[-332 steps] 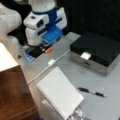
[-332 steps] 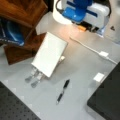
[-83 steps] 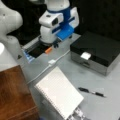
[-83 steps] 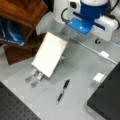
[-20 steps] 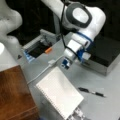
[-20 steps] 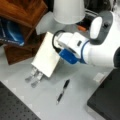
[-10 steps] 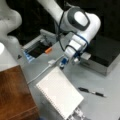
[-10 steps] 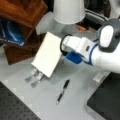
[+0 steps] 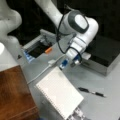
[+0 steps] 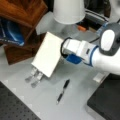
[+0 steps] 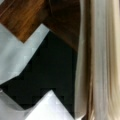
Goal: Turn off the lamps. Pick up the book. Place the book on the shelf position.
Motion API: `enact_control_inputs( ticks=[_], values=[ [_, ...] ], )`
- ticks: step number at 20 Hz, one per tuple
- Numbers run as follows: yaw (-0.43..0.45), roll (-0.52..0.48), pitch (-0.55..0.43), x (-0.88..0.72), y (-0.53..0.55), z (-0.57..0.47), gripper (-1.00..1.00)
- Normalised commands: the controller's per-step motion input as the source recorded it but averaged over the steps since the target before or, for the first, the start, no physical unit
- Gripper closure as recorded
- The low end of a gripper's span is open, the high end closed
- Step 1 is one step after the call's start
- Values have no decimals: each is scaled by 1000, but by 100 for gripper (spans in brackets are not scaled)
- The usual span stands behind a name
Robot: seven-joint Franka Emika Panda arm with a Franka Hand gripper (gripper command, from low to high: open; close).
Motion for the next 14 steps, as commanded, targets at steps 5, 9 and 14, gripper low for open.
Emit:
enact_control_inputs(
  ticks=[5, 9, 14],
  values=[
    [15, -283, 91, 168, -84, -20, -100],
    [-17, -315, 96, 178, -38, -11, -100],
    [-32, -317, 72, 241, 27, -74, -100]
  ],
)
